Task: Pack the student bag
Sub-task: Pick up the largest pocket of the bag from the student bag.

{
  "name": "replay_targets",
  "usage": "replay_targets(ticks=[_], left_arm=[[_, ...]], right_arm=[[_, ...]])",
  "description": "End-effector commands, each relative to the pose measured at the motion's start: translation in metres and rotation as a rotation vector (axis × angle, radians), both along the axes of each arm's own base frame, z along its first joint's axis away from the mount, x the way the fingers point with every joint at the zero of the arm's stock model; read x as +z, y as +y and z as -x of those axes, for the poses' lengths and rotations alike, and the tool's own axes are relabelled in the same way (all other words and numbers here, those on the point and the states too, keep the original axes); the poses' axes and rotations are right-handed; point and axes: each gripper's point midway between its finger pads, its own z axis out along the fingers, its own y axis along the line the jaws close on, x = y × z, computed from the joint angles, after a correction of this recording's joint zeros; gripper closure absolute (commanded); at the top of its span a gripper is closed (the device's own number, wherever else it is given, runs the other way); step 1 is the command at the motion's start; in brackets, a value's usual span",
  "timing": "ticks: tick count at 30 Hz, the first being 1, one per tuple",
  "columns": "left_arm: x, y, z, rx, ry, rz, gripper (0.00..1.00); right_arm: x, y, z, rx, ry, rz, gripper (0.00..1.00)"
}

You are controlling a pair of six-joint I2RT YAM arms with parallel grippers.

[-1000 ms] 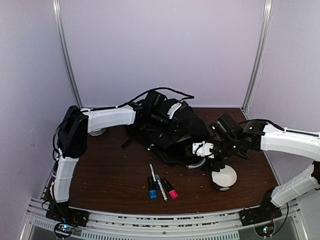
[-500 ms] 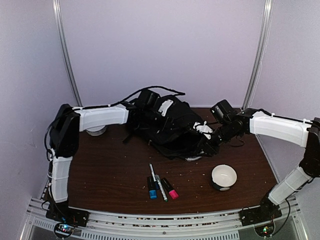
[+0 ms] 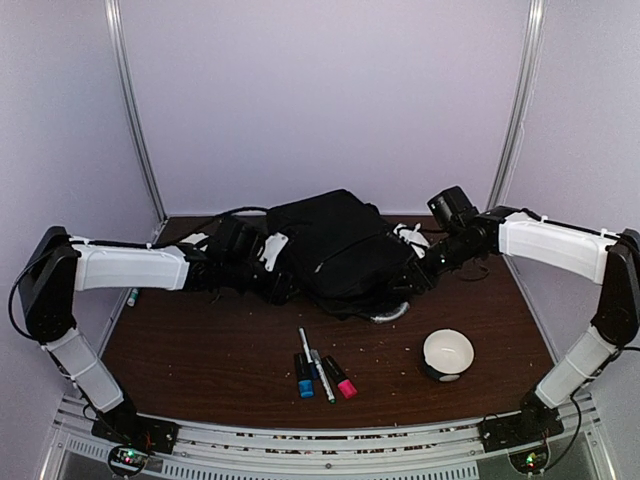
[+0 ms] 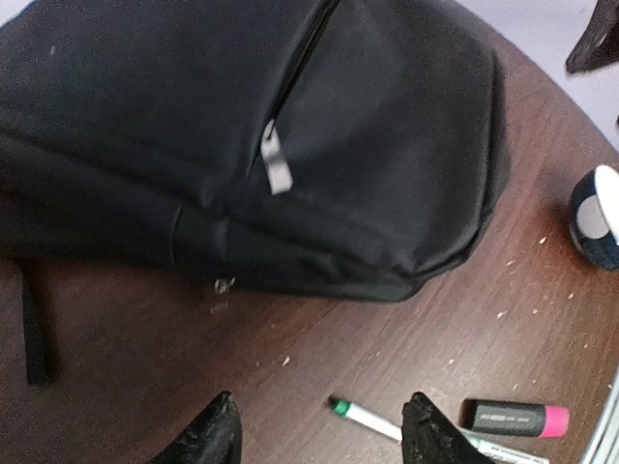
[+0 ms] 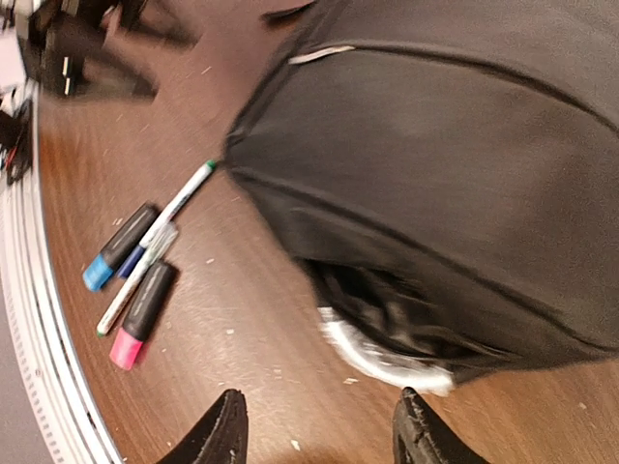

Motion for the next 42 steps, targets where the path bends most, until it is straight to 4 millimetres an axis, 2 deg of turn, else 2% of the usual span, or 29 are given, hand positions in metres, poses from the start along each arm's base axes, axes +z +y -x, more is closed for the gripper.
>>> replay_targets(ticks=[1, 4, 7, 11, 13, 15, 17, 20, 25, 28, 42], left_arm=[[-0.011, 0.013, -0.011, 0.083, -0.055, 0.008, 0.43], [-0.023, 0.013, -0.02, 0.088, -0.066, -0.012, 0.43], [-0.037, 0.009, -0.031, 0.055, -0.072, -0.02, 0.43], [-0.045, 0.003, -0.042, -0.023, -0.084, -0.004, 0.45], [-0.049, 0.007, -0.049, -0.036, -0.084, 0.009, 0.46], [-0.052, 0.012, -0.055, -0.044, -0.081, 0.028, 0.48], [-0.054, 0.014, -0.057, -0.067, -0.075, 0.06, 0.54], [-0.059, 0.009, -0.056, -0.121, -0.069, 0.107, 0.55], [-0.058, -0.002, -0.055, -0.183, -0.096, 0.155, 0.54], [-0.061, -0.005, -0.059, -0.186, -0.091, 0.153, 0.57], [-0.071, -0.018, -0.065, -0.221, -0.067, 0.189, 0.84]], right_arm=[[0.039, -0.041, -0.04, -0.189, -0.056, -0.056, 0.44], [0.02, -0.058, -0.051, -0.258, 0.002, -0.023, 0.39], [-0.004, -0.067, -0.059, -0.315, 0.069, -0.015, 0.36], [-0.031, -0.066, -0.066, -0.35, 0.167, -0.02, 0.35], [-0.041, -0.065, -0.069, -0.364, 0.206, -0.012, 0.35], [-0.049, -0.064, -0.072, -0.37, 0.229, -0.019, 0.35], [-0.055, -0.062, -0.073, -0.367, 0.244, -0.021, 0.35], [-0.065, -0.059, -0.07, -0.359, 0.287, -0.033, 0.34], [-0.068, -0.058, -0.068, -0.352, 0.309, -0.045, 0.34], [-0.068, -0.058, -0.066, -0.345, 0.318, -0.054, 0.34], [-0.071, -0.06, -0.065, -0.345, 0.337, -0.068, 0.34]])
